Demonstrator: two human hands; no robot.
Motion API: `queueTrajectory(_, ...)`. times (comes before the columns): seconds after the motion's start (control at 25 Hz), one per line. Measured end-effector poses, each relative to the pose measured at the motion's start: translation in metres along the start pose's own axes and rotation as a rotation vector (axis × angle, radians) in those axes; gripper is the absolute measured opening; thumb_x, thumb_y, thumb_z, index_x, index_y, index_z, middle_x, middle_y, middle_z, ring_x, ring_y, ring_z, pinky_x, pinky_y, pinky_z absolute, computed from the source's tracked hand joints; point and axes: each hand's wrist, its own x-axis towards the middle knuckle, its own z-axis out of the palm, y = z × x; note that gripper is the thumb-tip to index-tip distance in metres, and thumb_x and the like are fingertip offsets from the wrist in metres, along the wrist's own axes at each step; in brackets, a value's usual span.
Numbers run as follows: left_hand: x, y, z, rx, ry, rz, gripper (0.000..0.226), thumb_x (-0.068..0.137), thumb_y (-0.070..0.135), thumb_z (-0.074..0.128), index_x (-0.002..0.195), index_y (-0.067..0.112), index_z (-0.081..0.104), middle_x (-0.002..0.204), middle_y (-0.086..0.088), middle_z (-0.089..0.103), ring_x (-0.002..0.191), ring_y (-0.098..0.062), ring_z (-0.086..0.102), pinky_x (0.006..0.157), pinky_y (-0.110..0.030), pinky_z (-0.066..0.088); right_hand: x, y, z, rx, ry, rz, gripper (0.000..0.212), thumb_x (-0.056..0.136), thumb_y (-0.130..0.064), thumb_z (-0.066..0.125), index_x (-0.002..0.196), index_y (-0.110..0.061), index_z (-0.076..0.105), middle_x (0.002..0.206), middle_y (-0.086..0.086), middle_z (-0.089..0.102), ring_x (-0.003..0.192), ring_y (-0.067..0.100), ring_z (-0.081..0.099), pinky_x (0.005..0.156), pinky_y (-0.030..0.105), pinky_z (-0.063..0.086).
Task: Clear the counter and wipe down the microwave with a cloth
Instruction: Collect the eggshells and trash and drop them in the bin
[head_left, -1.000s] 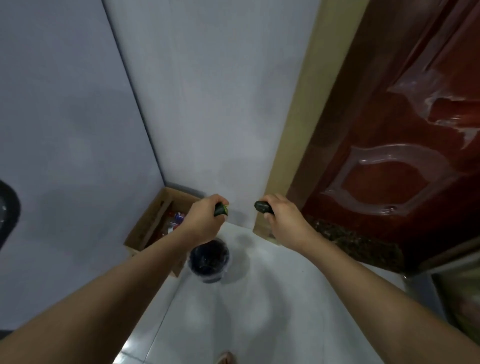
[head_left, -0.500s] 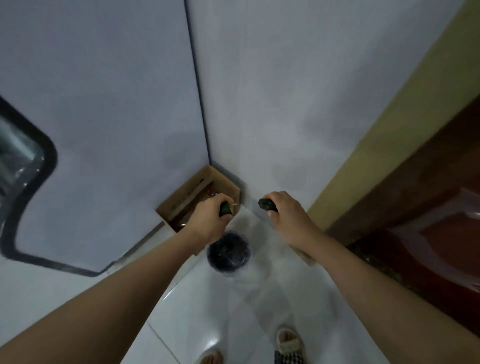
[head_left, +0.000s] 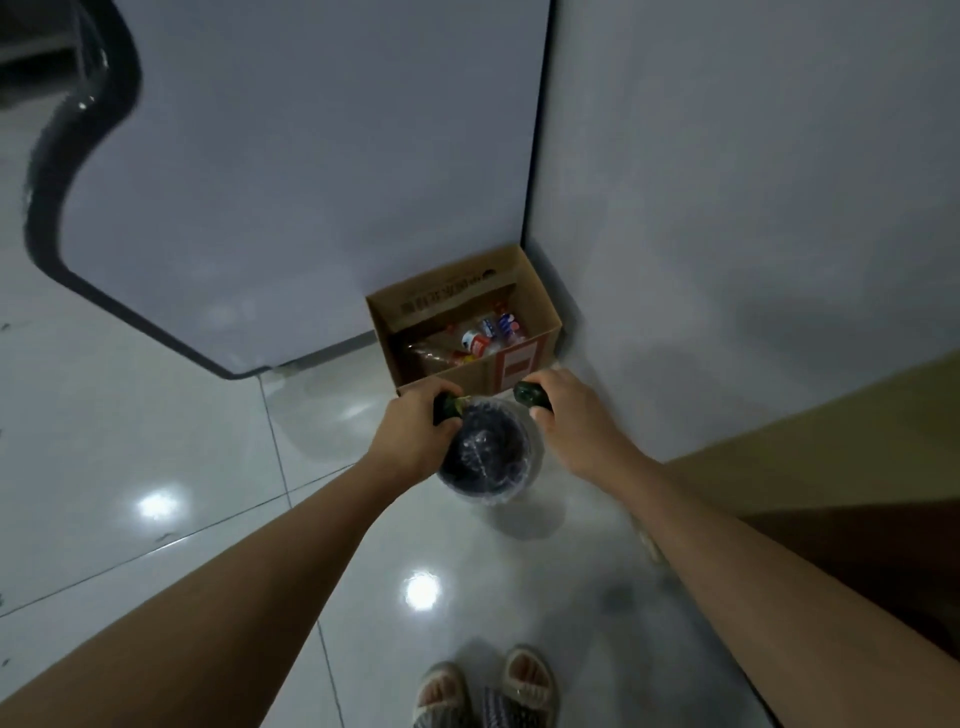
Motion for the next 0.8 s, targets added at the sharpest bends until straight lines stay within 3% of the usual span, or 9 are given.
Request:
queueTrajectory(0.48,0.117,-0.169,0.168,0.044,0.062,-0.031,0.034,0.089,0.012,0.059,0.122,0.018,0.056,0.12,-0.008,0.061,0.11,-0.025,0.057,0.092,-0.033,0.046,0.114,0.129,0.201,0.012,0.034,-0.069,0.024,0.092,-0.011,0.053,0.117,-0.011,0.051,0.115,0.008,0.053,0.104,0.025,0.051,0.087,0.033,0.041)
queueTrajectory(0.8,0.181,-0.245,0.264,0.095,0.128,0.023,0.037,0.088,0.01,0.059,0.124,0.015,0.054,0.123,-0.008,0.061,0.114,-0.023,0.056,0.091,-0.026,0.042,0.165,0.199,0.294,-0.081,-0.002,-0.081,0.028,0.094,-0.017,0.053,0.122,-0.013,0.05,0.121,0.008,0.052,0.11,0.025,0.05,0.092,0.037,0.044)
